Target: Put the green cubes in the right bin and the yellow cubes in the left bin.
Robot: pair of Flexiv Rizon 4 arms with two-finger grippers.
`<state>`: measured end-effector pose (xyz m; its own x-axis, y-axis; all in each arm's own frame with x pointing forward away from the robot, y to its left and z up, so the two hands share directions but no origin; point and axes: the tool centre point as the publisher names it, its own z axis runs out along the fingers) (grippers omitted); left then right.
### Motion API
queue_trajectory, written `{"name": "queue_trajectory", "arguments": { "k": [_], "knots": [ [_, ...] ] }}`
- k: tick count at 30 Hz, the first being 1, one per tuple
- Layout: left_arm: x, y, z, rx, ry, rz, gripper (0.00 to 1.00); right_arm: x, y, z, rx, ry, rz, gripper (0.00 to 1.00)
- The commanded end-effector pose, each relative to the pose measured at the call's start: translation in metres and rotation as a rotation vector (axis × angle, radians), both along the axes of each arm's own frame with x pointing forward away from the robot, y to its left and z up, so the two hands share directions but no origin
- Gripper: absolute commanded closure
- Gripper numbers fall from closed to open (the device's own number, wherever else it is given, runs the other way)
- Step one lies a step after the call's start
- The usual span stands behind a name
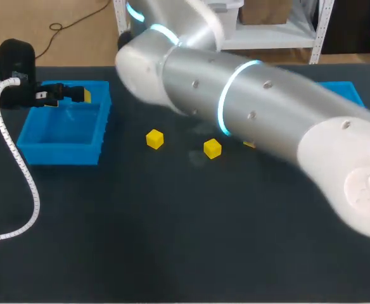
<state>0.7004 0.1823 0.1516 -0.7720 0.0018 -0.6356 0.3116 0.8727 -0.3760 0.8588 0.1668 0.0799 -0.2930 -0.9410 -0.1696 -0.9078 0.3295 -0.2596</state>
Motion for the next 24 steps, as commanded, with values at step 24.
{"name": "queue_trajectory", "arguments": {
  "k": [24],
  "knots": [
    [0.0,0.002,-0.002,-0.01,-0.007,-0.006,0.0,-0.021,-0.234,0.113,0.423,0.208,-0.421,1.0]
  ]
}}
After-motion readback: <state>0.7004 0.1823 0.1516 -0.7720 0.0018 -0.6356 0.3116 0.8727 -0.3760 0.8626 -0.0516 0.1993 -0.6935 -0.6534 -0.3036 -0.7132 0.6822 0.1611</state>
